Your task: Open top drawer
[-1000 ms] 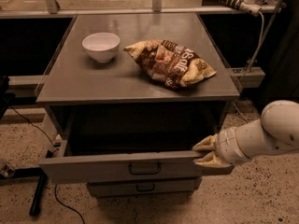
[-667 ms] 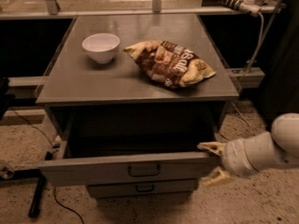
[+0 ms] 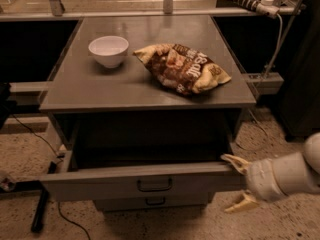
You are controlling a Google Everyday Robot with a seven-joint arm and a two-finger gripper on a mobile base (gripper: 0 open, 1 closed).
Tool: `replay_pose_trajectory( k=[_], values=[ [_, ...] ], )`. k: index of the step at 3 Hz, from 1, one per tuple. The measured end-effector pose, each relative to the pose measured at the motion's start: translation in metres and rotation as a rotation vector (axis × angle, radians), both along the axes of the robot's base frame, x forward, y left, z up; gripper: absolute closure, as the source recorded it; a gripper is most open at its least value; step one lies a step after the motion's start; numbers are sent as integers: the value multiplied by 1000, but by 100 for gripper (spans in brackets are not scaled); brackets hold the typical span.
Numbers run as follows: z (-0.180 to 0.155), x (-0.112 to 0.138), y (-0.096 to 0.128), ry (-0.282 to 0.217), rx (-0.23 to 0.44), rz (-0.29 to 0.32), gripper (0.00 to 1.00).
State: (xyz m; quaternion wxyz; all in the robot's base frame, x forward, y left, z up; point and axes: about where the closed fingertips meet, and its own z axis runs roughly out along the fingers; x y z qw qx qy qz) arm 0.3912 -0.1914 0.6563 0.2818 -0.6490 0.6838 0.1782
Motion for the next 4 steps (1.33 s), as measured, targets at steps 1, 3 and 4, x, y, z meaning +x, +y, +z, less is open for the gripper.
replay_pose_trajectory(
  k=[1, 3, 4],
  values=[
    [8, 0, 0, 0, 0, 0, 60],
    [20, 0, -1, 0, 0, 0, 100],
    [20, -4, -3, 1, 1, -2, 100]
  ],
)
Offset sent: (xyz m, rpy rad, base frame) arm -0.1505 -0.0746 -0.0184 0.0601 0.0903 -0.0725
